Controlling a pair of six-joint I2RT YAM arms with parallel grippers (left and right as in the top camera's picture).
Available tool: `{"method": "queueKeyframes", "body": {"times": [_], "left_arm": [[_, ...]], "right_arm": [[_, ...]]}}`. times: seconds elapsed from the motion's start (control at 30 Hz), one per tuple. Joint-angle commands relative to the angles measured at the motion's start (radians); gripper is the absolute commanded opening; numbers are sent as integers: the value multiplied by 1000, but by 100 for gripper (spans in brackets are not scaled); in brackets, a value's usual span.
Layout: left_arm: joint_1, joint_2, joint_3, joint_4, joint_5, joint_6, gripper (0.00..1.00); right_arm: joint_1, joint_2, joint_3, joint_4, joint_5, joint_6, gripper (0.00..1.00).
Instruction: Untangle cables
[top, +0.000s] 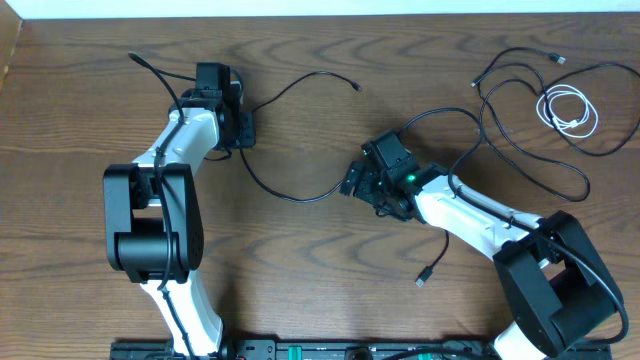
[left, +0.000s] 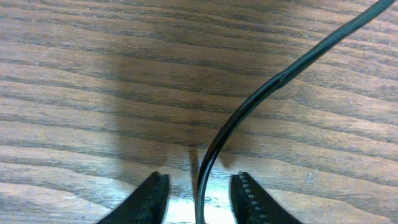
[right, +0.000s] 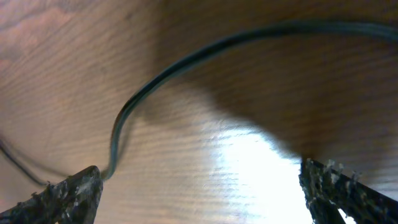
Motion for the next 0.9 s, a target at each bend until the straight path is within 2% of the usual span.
{"method": "queueKeyframes", "body": {"times": [0.0,0.07,0.1,0.23,0.27,0.3,0.37,0.4,0.43,0.5,0.53,0.67,0.7,0.87], "left_arm": [[-1,16,-4,2,-2,-3,41],[-1,17,-4,6,-2,-3,41],[-1,19,-4,7,-2,-3,41],[-1,39,-4,15,-2,-3,41],[-1,50,-4,19,-2,-3,41],[-1,58,-4,18,-2,-3,41],[-1,60,-4,18,-2,-3,41],[-1,60,-4,18,-2,-3,40],[-1,60,-4,17,-2,-3,32],[-1,60,-4,14,-2,-3,19],[-1,60,-4,14,-2,-3,8],[-1,60,-4,12,106,-3,8],[-1,60,-4,12,168,-3,8],[-1,58,-4,16,300,-2,8]], "right_arm": [[7,6,-27,26,129,17,99],[6,12,-39,72,138,17,99],[7,26,-44,115,138,17,93],[8,93,-45,221,137,17,89],[8,117,-45,260,131,16,84],[8,126,-45,277,125,16,75],[8,133,-45,300,126,15,45],[8,133,-45,312,126,15,36],[8,133,-45,335,126,-10,24],[8,133,-45,367,126,-72,11],[8,133,-45,389,126,-98,2],[8,133,-45,445,156,-152,1],[8,133,-45,470,157,-190,1],[8,137,-45,571,156,-334,1]]}}
